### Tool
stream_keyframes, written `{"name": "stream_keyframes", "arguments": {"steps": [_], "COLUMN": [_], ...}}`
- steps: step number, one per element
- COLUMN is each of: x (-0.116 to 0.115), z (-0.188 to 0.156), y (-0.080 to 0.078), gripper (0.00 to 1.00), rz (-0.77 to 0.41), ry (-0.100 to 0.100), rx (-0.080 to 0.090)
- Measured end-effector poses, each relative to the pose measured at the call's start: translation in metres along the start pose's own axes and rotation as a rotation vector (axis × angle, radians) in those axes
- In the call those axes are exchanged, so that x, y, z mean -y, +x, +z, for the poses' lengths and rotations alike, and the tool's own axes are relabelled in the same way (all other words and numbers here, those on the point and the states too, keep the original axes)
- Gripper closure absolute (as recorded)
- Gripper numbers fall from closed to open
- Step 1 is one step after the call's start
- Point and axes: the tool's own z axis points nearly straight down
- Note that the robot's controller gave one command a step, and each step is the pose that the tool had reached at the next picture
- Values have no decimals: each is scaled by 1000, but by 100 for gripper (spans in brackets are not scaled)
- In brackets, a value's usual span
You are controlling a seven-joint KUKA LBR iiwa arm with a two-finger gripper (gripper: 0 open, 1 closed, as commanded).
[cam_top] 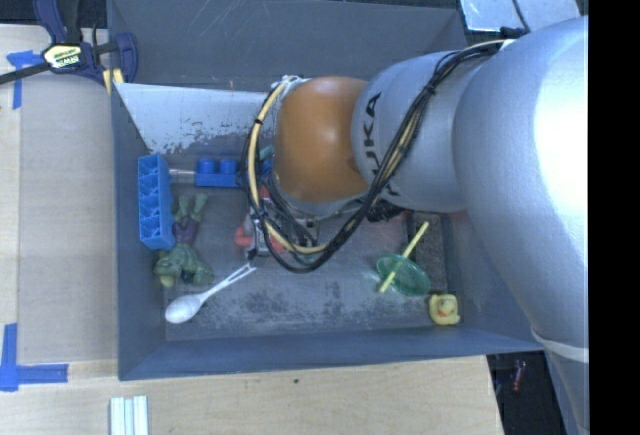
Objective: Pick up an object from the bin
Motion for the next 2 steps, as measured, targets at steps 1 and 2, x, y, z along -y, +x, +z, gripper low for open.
{"name": "stream_keyframes", "arguments": {"steps": [1,2], "x": [10,3], "z": [-70,-138], "y": [-9,-3], "gripper": [100,100], "rz": [-36,-23], "ry": [1,2], "rx": [-2,-7]}}
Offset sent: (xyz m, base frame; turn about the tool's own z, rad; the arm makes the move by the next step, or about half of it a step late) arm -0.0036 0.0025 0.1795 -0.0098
